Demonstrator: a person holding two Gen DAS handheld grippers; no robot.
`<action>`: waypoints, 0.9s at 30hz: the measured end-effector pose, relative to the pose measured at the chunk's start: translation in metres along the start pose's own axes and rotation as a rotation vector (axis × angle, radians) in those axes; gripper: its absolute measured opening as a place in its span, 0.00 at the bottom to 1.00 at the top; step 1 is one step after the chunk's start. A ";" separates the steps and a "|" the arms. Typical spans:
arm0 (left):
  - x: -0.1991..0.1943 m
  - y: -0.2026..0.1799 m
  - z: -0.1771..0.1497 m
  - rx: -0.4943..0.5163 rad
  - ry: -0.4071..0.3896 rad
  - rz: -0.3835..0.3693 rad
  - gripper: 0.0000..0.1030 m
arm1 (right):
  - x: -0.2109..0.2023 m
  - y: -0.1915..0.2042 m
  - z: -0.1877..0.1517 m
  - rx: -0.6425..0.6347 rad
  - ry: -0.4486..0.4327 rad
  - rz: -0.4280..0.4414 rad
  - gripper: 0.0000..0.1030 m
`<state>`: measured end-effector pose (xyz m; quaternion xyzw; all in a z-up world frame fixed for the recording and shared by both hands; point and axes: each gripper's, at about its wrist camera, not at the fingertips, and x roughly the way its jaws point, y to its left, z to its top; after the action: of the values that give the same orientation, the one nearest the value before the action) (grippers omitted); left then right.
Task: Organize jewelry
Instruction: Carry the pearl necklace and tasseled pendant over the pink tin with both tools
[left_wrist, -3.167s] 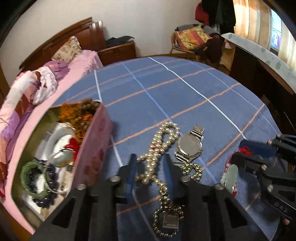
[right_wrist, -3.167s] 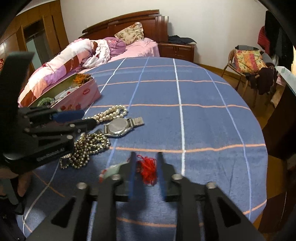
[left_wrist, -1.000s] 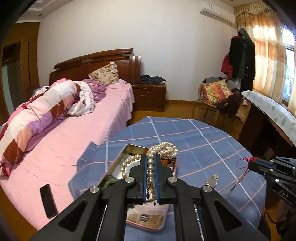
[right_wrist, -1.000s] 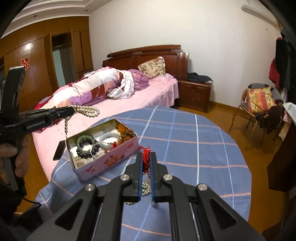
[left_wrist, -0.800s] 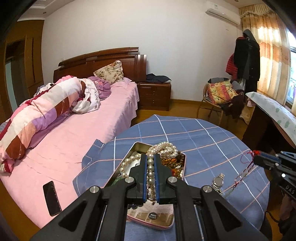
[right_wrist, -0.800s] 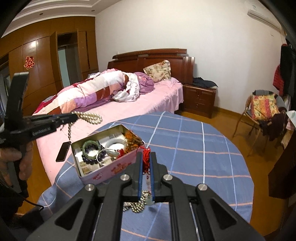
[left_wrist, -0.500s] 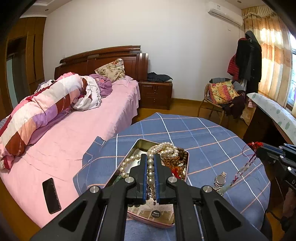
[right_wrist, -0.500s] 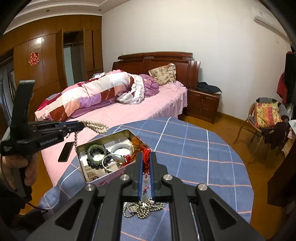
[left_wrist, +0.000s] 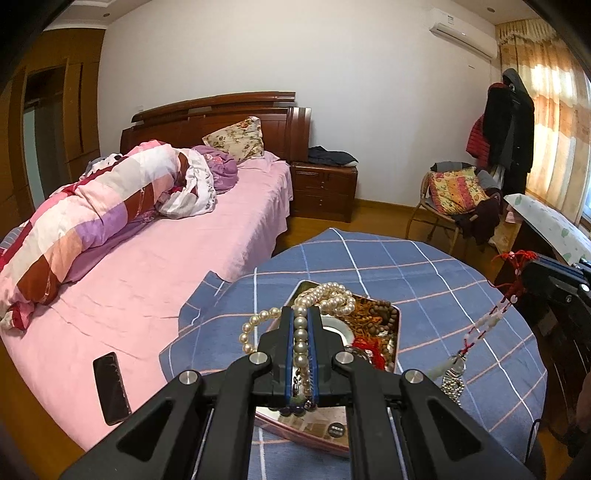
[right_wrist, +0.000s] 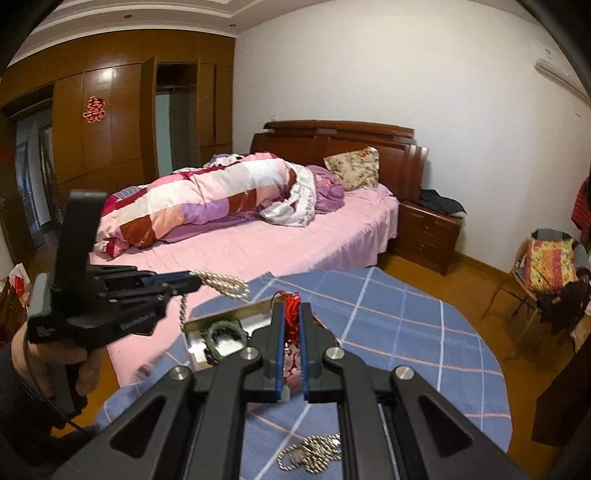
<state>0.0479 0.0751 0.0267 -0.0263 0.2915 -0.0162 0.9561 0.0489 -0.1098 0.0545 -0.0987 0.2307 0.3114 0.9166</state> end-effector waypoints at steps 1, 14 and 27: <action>0.000 0.002 0.000 -0.004 0.002 0.002 0.05 | 0.003 0.004 0.002 -0.004 -0.001 0.008 0.09; 0.011 0.018 -0.004 -0.036 0.023 0.007 0.06 | 0.030 0.034 0.006 -0.046 0.025 0.077 0.09; 0.023 0.019 -0.012 -0.037 0.052 0.021 0.06 | 0.051 0.049 -0.002 -0.042 0.065 0.115 0.09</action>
<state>0.0606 0.0923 0.0025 -0.0404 0.3167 -0.0017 0.9477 0.0535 -0.0452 0.0264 -0.1144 0.2591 0.3648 0.8869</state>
